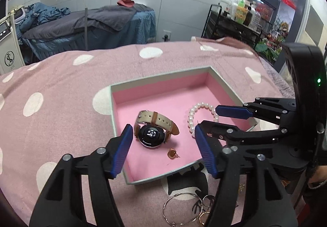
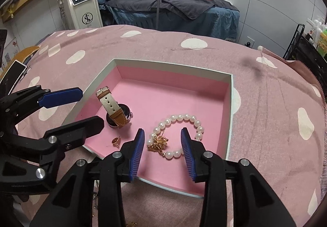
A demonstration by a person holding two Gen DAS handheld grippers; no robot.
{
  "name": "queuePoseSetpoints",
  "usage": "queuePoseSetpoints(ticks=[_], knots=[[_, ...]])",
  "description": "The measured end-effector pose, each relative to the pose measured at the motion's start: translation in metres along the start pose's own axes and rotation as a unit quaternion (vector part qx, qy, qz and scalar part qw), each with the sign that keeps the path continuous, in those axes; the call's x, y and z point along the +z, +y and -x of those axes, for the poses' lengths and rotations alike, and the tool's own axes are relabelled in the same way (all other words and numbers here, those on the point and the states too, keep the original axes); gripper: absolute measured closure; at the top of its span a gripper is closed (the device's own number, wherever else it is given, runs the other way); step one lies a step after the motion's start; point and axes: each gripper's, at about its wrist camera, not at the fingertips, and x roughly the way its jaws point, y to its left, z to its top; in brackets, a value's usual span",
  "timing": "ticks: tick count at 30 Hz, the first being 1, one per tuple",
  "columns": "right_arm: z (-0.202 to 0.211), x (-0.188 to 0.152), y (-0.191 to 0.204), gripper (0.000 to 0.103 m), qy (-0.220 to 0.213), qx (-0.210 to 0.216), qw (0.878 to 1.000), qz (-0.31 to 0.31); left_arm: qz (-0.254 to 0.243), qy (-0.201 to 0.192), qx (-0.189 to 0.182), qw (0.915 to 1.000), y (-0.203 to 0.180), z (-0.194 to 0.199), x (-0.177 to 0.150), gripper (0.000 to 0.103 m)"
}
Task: Organize jewelry
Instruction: 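Open both tools to drop the earrings into the box, then withdraw both tools from the box toward the remaining jewelry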
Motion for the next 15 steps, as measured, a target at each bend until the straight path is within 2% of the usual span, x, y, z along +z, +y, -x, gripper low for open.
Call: queuePoseSetpoints(ticks=[5, 7, 10, 15], knots=[[0.021, -0.004, -0.002, 0.048, -0.038, -0.001, 0.999, -0.005, 0.010, -0.052, 0.014, 0.9985, 0.005, 0.039, -0.003, 0.018], [0.030, -0.007, -0.002, 0.037, -0.050, 0.000, 0.999, -0.007, 0.010, -0.072, 0.019, 0.9972, 0.005, 0.053, -0.008, 0.010], [0.042, -0.014, 0.000, 0.028, -0.065, -0.003, 0.998, -0.010, 0.011, -0.084, 0.019, 0.9963, 0.002, 0.070, -0.018, 0.008], [0.055, -0.029, 0.001, 0.025, -0.073, 0.009, 0.997, -0.028, 0.010, -0.093, 0.024, 0.9953, -0.002, 0.087, -0.036, 0.006]])
